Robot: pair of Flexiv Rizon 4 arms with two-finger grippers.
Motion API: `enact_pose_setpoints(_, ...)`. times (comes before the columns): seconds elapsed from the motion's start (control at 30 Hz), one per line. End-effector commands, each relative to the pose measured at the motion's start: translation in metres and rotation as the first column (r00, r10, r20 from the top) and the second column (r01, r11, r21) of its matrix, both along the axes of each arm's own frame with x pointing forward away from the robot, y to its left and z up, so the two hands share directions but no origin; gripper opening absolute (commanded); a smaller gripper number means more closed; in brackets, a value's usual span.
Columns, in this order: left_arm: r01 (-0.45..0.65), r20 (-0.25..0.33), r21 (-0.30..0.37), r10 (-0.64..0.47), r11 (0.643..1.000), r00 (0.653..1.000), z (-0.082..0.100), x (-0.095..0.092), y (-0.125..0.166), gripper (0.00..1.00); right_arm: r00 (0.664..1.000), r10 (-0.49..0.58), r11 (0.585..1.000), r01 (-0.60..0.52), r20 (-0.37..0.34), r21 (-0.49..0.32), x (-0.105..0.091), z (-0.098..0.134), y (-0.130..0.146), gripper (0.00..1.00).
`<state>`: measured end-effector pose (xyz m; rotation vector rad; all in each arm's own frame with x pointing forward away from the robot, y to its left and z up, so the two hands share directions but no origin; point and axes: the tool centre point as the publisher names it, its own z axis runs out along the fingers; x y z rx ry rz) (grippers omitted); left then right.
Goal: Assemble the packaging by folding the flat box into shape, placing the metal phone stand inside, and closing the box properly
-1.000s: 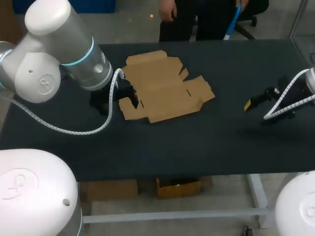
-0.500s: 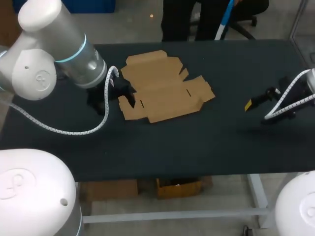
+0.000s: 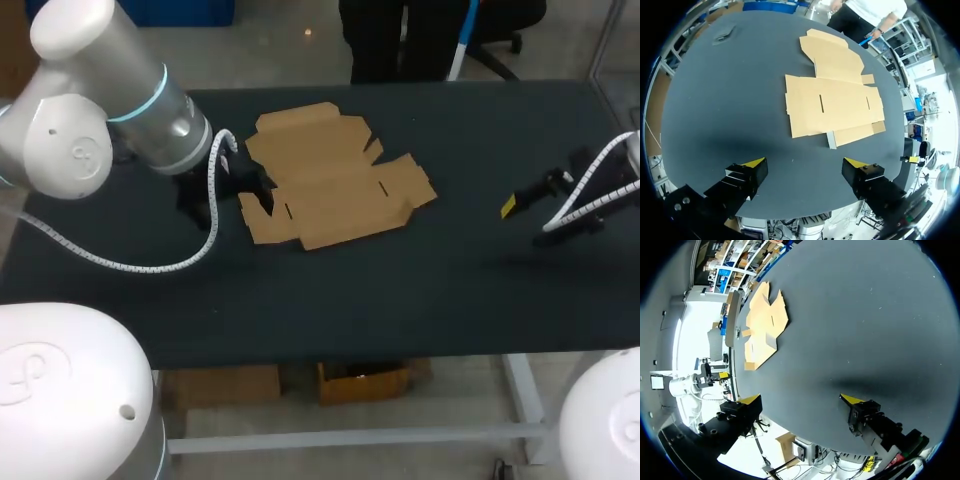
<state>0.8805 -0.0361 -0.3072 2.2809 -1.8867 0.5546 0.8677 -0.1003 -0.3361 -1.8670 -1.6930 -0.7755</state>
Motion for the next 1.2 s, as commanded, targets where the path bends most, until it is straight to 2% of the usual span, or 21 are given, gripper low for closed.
enact_pose_setpoints(0.03, 0.006, 0.0, -0.014, -0.006, 1.0, 1.0, -0.002, 0.003, 0.003, 1.0, 1.0, 0.02, 1.0, -0.02, -0.005, 0.0, 0.01, 0.003, -0.001, 1.0)
enact_pose_setpoints(0.4, 0.019, 0.017, -0.018, -0.018, 1.0, 1.0, 0.01, 0.005, 0.006, 1.0, 0.997, 0.071, 0.997, -0.071, 0.005, -0.012, 0.032, 0.01, 0.001, 1.0)
enact_pose_setpoints(0.7, 0.032, 0.007, -0.025, -0.032, 0.999, 0.999, 0.017, 0.008, 0.012, 1.0, 0.994, 0.107, 0.994, -0.107, -0.002, -0.015, 0.046, 0.008, 0.005, 1.0)
enact_pose_setpoints(1.03, 0.027, -0.008, -0.055, -0.027, 0.998, 1.0, 0.009, 0.012, 0.019, 1.0, 0.994, 0.112, 0.994, -0.111, 0.022, -0.021, 0.045, 0.013, 0.005, 1.0)
enact_pose_setpoints(1.2, 0.012, -0.019, -0.075, -0.014, 0.997, 1.0, -0.005, 0.019, 0.021, 1.0, 0.992, 0.124, 0.992, -0.124, 0.031, -0.017, 0.047, 0.013, 0.009, 1.0)
